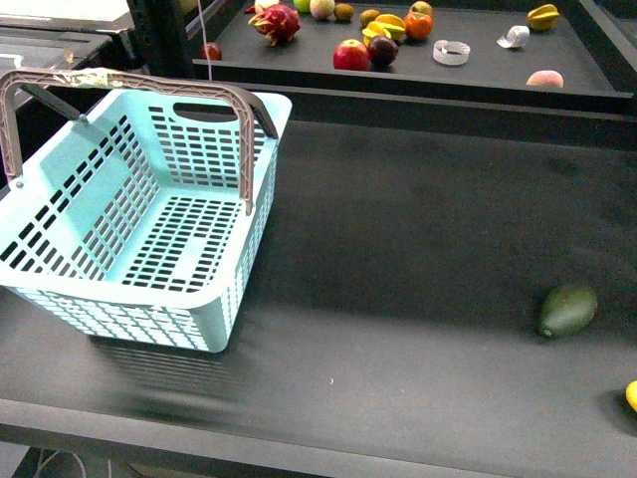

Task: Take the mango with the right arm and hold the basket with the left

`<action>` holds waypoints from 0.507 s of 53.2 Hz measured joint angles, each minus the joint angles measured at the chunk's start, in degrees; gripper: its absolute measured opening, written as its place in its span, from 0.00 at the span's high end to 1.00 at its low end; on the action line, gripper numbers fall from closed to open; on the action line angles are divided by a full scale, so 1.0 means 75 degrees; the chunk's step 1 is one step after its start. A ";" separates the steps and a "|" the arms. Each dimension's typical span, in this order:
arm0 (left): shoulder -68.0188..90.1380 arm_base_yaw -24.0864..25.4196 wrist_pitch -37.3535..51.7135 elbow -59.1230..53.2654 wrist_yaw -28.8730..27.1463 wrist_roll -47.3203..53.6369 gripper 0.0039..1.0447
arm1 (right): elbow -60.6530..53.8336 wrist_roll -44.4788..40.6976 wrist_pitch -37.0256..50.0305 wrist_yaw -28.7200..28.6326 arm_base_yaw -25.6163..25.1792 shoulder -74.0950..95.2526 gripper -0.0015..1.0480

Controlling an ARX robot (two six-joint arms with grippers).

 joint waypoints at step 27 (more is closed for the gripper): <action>0.0000 0.0000 0.0000 0.0000 0.0000 0.0000 0.08 | -0.0003 0.0000 0.0000 0.0000 0.0000 0.0000 0.08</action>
